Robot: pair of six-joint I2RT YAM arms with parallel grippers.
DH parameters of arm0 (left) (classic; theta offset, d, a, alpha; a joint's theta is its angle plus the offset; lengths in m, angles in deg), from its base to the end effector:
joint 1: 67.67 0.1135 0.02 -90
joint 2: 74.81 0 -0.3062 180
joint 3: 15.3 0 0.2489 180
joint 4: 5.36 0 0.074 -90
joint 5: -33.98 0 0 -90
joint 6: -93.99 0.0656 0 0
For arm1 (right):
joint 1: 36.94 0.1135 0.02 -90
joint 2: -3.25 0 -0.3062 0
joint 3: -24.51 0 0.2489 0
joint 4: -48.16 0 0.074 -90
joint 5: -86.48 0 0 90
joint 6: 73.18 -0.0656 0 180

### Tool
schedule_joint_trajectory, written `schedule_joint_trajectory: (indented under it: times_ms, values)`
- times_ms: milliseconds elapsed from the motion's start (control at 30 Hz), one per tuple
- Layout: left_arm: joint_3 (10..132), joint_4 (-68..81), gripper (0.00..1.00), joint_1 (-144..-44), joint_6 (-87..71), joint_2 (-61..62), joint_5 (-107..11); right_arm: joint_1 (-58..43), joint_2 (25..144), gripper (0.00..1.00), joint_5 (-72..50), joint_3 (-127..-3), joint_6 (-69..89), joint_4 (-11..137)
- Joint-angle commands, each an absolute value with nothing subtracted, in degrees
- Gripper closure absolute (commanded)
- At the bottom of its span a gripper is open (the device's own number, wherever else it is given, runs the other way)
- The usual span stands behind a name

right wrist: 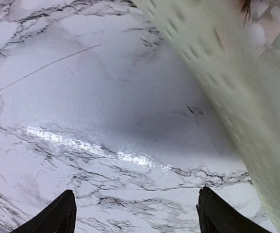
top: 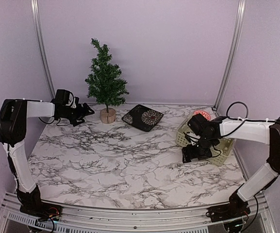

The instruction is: Decorate the small christmas tree

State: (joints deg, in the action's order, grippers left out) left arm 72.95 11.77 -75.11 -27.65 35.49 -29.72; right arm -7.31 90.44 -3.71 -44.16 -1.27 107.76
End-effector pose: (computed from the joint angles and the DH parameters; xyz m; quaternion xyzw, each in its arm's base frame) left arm 0.4522 -0.0884 0.2233 -0.0889 0.8805 -0.3334 0.3250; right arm 0.2344 0.1335 0.2037 -0.1002 0.9896 0.0434 0.0940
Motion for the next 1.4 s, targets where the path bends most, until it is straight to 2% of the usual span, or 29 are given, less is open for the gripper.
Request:
schedule_joint_trajectory:
  times_ms: [0, 233, 500, 1067, 1233, 1367]
  values:
    - [77.77, -4.95, 0.13, -72.09, -33.92, 43.87, -20.64, -7.49, 87.98, 0.16, -9.25, -48.68, 3.35, 103.48]
    - [94.62, -6.09, 0.25, -71.88, -33.54, 58.35, -15.74, -7.42, 84.14, 0.17, -15.57, -51.05, 2.30, 102.01]
    - [114.17, -6.52, 0.25, -72.04, -37.54, 74.08, -12.04, -7.40, 84.63, 0.17, -18.17, -53.80, 1.18, 102.58]
    - [119.52, -10.52, 0.28, -74.61, -39.65, 84.07, 0.19, -7.41, 83.77, 0.17, -18.55, -55.45, -0.05, 106.02]
    - [118.07, -10.16, 0.38, -75.45, -39.23, 84.18, 4.75, -7.41, 82.55, 0.17, -18.44, -54.25, -0.17, 106.14]
    - [110.21, -10.06, 0.44, -76.11, -35.01, 79.39, 5.33, -7.40, 81.45, 0.17, -18.93, -53.18, -0.80, 104.87]
